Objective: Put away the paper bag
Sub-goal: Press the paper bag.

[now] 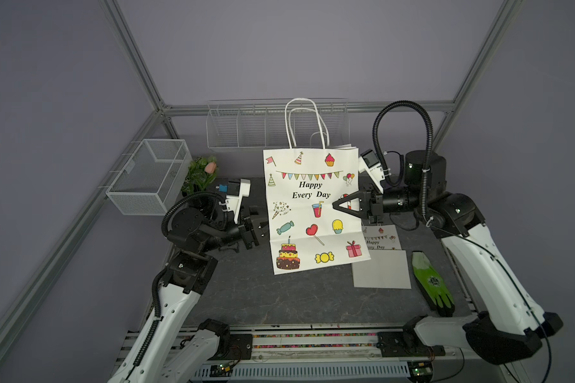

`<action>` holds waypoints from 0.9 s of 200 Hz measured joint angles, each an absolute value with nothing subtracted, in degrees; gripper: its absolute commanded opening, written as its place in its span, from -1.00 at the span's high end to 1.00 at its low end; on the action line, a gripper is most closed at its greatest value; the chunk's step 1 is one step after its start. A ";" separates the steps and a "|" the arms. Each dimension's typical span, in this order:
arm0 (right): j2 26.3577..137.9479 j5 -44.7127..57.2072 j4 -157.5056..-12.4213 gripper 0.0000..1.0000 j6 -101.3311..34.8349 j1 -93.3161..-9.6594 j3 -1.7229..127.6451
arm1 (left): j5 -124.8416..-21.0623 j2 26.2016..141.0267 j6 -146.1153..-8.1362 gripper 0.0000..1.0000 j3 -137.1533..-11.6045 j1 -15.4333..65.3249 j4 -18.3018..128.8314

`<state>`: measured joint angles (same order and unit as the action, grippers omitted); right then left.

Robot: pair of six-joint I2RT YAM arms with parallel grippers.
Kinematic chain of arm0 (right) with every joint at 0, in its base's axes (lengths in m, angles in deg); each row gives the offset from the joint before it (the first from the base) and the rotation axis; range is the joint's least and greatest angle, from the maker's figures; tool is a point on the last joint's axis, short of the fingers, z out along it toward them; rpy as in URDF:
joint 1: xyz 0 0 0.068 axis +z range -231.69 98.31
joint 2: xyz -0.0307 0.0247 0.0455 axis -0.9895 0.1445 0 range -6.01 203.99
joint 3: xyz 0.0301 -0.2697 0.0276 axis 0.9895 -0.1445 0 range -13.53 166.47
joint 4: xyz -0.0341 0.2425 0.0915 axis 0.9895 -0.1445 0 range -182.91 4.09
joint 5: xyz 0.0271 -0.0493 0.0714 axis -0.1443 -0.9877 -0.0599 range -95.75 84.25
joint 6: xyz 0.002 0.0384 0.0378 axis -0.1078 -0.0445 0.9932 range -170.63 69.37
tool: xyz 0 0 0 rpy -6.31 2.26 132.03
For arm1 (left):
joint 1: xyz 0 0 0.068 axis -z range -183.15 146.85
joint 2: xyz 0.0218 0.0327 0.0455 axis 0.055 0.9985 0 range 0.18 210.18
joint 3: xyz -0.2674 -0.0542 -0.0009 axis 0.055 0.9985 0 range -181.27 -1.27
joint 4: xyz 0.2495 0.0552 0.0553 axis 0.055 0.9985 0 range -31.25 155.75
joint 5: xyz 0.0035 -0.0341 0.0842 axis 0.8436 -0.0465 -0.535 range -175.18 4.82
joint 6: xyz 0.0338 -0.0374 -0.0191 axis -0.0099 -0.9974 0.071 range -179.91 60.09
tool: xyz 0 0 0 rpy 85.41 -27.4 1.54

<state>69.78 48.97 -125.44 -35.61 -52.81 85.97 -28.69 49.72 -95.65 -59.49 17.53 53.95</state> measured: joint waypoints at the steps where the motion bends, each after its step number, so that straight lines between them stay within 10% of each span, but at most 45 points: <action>1: 69.76 48.99 -125.44 0.87 -35.61 -52.83 85.97 | -28.78 49.68 -95.41 -0.67 -59.58 17.53 54.17; 24: 68.53 50.30 -125.42 0.87 -35.63 -53.94 85.71 | -29.98 48.63 -95.11 -1.00 -61.15 17.40 56.22; 122: 64.27 57.49 -123.54 0.87 -34.51 -58.79 84.03 | -36.04 49.70 -108.77 -0.99 -68.34 9.27 45.51; 180: 64.31 59.68 -118.97 0.87 -31.13 -58.84 82.32 | -32.23 53.99 -104.09 -0.99 -68.60 22.32 49.47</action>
